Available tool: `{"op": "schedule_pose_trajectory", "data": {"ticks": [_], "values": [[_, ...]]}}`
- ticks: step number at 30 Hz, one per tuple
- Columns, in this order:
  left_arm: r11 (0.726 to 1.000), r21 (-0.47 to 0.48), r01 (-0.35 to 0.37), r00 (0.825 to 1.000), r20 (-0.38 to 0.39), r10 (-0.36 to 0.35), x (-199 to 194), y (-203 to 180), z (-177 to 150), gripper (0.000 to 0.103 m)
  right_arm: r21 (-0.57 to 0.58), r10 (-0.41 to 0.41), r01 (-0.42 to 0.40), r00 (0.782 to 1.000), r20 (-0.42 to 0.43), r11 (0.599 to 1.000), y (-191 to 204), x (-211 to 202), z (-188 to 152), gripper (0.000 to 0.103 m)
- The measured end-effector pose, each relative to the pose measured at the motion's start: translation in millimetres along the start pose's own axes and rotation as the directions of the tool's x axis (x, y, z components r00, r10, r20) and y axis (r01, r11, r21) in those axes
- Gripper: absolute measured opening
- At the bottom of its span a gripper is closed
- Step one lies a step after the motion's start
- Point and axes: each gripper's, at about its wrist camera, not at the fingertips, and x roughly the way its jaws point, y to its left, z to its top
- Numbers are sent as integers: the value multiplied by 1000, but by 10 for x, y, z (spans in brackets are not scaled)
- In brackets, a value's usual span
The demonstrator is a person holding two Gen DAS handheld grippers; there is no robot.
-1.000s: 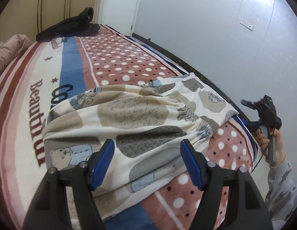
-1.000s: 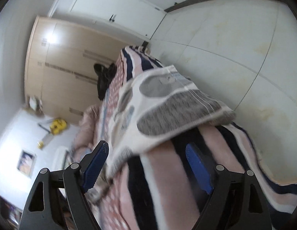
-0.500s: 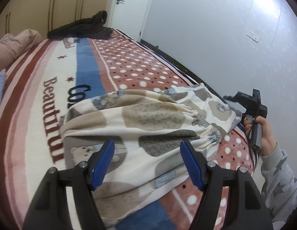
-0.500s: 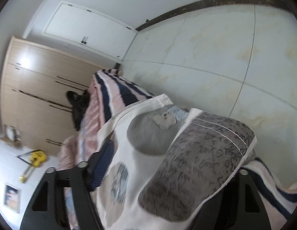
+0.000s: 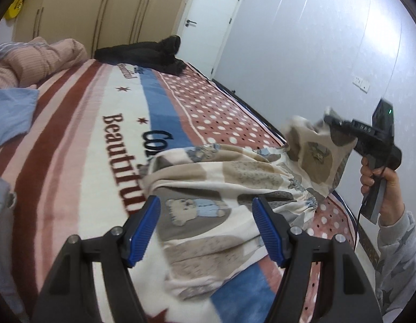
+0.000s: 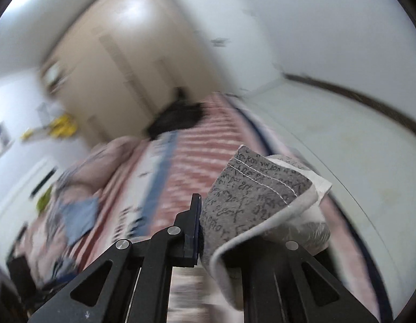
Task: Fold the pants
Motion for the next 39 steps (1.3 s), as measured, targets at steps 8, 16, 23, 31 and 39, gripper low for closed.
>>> {"op": "schedule_pose_trajectory", "data": {"ticks": [8,16,23,31,39], "values": [[999,-47,-11,998,53,13,-349,366,-143,67,-349,116,-243,931,-347,905,1870,1062,-982,4],[996,-85,-15,999,34,18,-386,594,-305,67,-446,56,-333,847,-528,831,2043,1247,-1835,39],[997,-72,4,999,44,0,-338,466,-143,67,-436,160,-424,838,-522,794,1899,596,-1690,54],[994,41,98,995,4,-98,9,-239,129,68,-436,108,-282,918,-382,855,1359,92,-1264,57],[968,100,232,966,-141,-217,682,-1105,180,67,-402,-28,-110,947,-321,909,654,118,-1216,32]]}}
